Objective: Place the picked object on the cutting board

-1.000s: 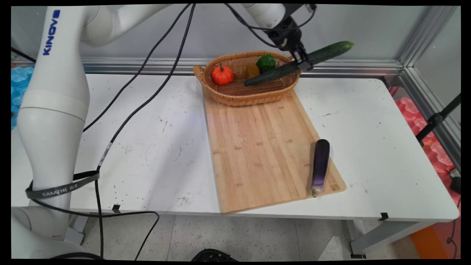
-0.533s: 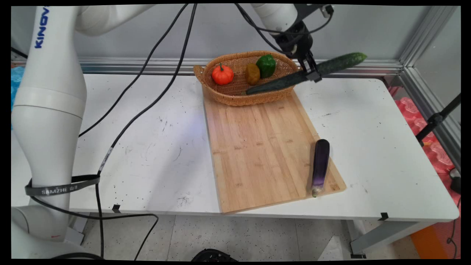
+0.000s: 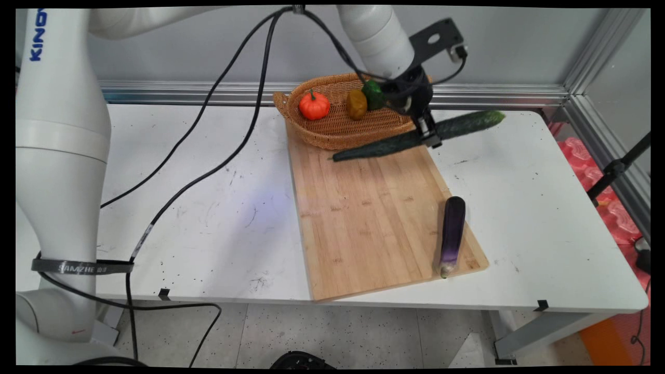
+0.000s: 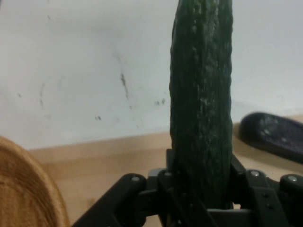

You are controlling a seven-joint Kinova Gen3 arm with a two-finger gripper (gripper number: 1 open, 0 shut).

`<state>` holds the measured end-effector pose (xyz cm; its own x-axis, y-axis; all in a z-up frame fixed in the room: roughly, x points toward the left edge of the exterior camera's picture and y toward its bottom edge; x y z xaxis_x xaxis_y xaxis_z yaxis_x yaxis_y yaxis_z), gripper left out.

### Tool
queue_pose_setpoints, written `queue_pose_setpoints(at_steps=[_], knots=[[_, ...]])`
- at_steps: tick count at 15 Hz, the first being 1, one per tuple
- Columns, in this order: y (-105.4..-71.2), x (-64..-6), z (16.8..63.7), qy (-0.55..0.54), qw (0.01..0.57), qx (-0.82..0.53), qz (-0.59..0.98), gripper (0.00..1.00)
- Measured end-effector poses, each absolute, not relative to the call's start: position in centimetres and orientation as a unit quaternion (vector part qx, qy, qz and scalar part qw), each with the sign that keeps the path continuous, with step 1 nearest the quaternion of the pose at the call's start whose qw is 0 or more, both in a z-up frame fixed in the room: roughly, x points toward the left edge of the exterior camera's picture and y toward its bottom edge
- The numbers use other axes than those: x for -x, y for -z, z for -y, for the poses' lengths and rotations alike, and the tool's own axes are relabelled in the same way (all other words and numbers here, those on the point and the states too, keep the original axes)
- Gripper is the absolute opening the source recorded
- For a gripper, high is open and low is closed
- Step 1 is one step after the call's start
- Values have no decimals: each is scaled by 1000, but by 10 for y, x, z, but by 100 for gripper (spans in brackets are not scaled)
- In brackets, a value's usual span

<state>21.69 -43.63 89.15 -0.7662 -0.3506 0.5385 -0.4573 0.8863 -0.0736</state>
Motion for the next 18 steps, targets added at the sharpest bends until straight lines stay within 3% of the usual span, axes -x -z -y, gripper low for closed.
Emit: queue_pose_setpoints(at_steps=[18], knots=[[-811, -216, 369, -61, 220, -282, 932, 0]])
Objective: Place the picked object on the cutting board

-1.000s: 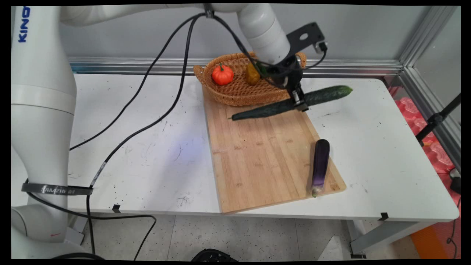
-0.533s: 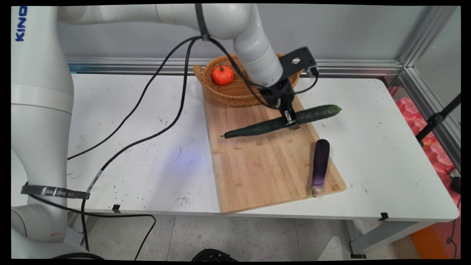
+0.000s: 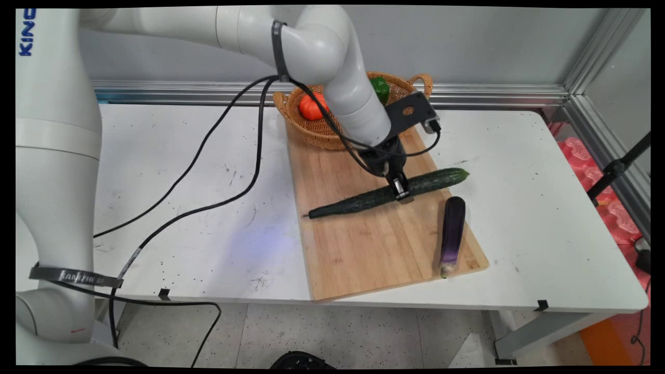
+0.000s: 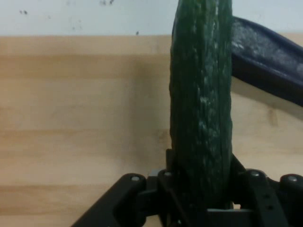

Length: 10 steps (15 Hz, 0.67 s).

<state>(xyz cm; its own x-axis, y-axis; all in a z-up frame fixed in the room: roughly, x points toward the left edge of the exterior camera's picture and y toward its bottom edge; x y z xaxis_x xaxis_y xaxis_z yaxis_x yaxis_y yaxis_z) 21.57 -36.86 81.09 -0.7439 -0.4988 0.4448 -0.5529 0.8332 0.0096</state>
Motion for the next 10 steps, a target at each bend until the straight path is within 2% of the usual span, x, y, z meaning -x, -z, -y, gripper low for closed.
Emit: queue_pose_setpoints(at_steps=[10], knots=[[-792, -210, 350, -43, 218, -313, 923, 0]])
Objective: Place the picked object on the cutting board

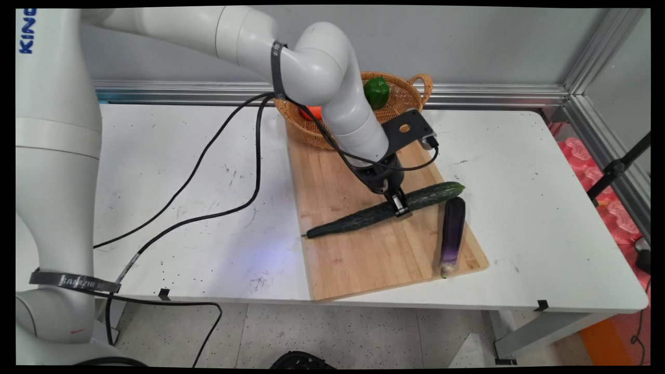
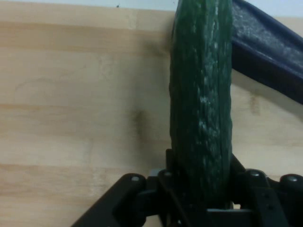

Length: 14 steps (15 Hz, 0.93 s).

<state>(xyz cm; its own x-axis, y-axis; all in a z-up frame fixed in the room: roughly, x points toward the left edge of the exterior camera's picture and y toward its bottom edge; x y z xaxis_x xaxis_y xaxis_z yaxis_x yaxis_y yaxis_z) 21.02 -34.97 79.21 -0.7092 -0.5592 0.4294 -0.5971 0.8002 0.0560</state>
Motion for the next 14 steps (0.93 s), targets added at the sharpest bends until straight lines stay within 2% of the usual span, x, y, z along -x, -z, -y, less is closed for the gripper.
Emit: queue_pose_setpoints(at_steps=[11, 12, 14], knots=[[-785, -207, 342, -34, 221, -337, 915, 0], [-785, -206, 341, -33, 222, -338, 914, 100], [-784, -206, 340, -31, 223, -339, 914, 100]])
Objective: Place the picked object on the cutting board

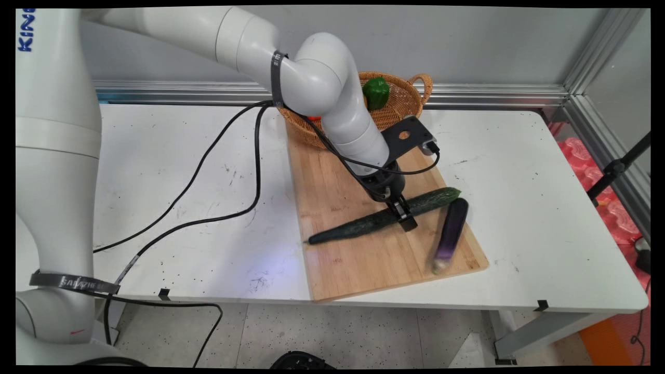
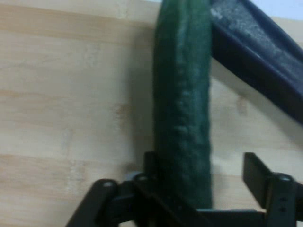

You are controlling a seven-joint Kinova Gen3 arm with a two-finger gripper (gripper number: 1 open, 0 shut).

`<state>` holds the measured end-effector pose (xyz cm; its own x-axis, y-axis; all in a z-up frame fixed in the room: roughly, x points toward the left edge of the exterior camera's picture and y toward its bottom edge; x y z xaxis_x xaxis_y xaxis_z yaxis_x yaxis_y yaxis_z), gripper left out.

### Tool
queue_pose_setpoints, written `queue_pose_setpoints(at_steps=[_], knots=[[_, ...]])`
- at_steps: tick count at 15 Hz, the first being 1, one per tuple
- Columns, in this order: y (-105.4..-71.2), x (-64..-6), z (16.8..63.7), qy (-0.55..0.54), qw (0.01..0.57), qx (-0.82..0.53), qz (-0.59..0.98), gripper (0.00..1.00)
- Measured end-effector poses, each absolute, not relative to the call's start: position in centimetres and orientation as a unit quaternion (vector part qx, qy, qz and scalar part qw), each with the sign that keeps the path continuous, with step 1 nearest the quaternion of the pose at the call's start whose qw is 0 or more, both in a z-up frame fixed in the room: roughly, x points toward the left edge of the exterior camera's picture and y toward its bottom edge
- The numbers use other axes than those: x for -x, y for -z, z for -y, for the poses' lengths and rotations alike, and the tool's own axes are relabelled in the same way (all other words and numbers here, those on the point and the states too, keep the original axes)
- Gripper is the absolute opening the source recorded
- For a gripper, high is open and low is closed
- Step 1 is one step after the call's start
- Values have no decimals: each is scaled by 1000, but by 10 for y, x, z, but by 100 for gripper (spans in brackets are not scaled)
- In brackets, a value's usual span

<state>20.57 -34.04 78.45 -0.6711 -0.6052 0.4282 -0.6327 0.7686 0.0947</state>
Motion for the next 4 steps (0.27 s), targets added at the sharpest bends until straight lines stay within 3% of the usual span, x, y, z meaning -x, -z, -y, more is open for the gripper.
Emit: queue_pose_setpoints(at_steps=[4], knots=[[-788, -205, 340, -27, 227, -337, 913, 100]])
